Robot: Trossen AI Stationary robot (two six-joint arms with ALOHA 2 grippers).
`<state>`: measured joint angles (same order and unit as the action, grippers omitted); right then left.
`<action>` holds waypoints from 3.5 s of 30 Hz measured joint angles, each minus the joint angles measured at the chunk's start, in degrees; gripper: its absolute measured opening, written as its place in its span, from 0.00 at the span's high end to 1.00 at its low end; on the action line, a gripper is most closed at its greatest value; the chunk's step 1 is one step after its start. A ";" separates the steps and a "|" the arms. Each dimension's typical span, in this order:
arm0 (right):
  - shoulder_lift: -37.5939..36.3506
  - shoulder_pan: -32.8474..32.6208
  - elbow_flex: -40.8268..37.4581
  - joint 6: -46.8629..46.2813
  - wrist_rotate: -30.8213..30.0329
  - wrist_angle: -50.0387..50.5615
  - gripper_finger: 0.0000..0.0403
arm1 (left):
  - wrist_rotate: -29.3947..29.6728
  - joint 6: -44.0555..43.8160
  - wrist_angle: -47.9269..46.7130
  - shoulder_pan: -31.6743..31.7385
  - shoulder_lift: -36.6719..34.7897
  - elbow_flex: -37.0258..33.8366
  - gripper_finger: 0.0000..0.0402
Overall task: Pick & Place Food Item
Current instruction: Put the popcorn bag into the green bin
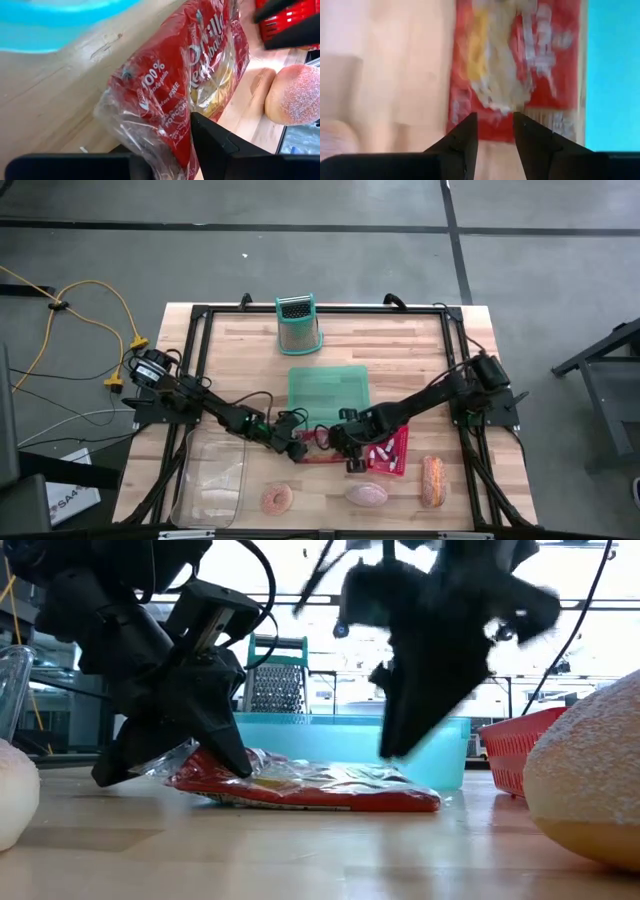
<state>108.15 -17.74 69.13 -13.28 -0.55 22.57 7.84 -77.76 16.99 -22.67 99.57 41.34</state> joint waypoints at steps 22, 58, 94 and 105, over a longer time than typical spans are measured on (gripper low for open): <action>-6.48 -0.37 0.14 -0.19 13.08 -1.30 0.72 | -0.11 2.07 0.90 -1.58 -4.15 0.26 0.78; -24.06 -1.03 0.21 -0.50 7.95 7.27 0.72 | -2.12 7.96 11.42 -1.58 -4.13 0.26 0.96; -28.16 -1.03 0.23 -0.17 8.19 3.83 0.72 | -14.86 19.87 6.63 22.30 -14.34 0.24 0.96; -28.16 -1.03 0.23 -0.17 8.45 4.13 0.72 | -15.60 19.41 4.27 25.66 -14.34 0.24 0.96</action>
<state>79.99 -18.76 69.36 -13.45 7.90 26.70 -7.77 -58.36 21.26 2.98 85.23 41.58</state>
